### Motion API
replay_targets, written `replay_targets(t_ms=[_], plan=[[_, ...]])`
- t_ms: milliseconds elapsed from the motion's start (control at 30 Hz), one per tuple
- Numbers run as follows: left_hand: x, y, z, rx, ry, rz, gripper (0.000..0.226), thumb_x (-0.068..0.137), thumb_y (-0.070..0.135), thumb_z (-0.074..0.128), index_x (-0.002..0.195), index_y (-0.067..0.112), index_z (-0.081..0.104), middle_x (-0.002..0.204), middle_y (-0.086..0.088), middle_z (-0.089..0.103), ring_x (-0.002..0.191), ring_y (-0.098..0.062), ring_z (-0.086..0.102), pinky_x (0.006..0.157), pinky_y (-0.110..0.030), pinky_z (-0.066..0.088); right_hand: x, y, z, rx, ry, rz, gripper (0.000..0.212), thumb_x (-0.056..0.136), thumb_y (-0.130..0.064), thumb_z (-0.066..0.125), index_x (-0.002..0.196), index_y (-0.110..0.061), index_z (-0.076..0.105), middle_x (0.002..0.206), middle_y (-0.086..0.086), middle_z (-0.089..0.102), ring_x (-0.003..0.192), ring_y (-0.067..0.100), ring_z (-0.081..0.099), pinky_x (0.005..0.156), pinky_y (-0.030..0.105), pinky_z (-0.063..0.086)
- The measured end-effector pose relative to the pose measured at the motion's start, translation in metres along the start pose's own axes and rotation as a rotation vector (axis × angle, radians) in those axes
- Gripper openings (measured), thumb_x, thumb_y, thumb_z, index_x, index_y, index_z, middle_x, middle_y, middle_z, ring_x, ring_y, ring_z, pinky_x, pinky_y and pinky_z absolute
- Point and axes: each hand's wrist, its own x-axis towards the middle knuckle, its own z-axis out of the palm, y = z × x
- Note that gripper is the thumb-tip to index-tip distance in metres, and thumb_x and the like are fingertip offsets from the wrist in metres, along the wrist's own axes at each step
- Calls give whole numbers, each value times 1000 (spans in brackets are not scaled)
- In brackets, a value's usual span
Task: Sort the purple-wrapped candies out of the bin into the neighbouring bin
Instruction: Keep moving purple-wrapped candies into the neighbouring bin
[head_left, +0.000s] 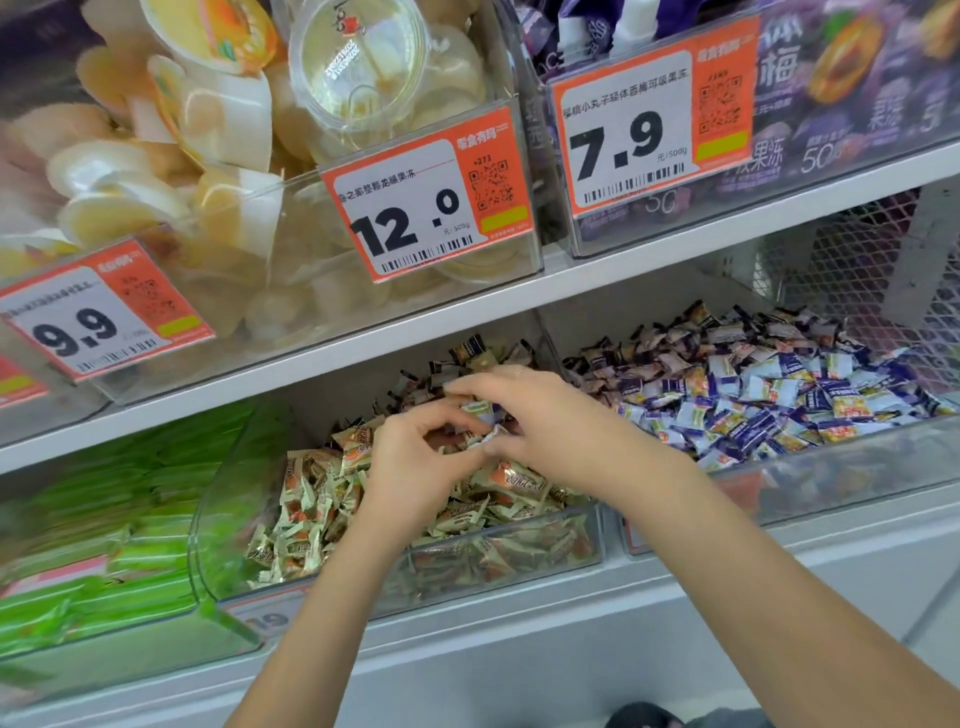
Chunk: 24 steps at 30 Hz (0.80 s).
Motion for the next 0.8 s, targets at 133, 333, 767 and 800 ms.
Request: replay_targets(t_ms=[133,333,767,800], plan=[[-4,-9,-2,-27,-28,-68,19,64,18,86,76,21,71,92,14,69,82,2,64,73,-12,50,8,5,8,40,-105,120,59,81,-16,74,134,-29,51,125,5,59,94,12,52,80,27,41],[-6,-23,-9,-89,-88,-109,29,64,11,85,80,20,62,97,8,66,83,2,65,69,-10,49,18,10,23,172,-151,148,62,74,-15,79,128,-34,54,117,-4,57,77,1,44,77,22,38],[-5,-38,-17,-89,-146,-132,44,70,4,80,86,18,41,100,3,65,86,-9,65,78,-19,53,19,2,12,419,219,315,15,80,-9,74,79,-24,75,70,-4,68,49,3,60,51,12,49],[-5,-37,-17,-85,-139,-129,43,70,7,80,87,18,42,100,3,66,85,-11,65,79,-22,54,17,3,5,396,284,299,17,79,-10,74,78,-26,74,70,-9,68,52,1,61,49,10,47]])
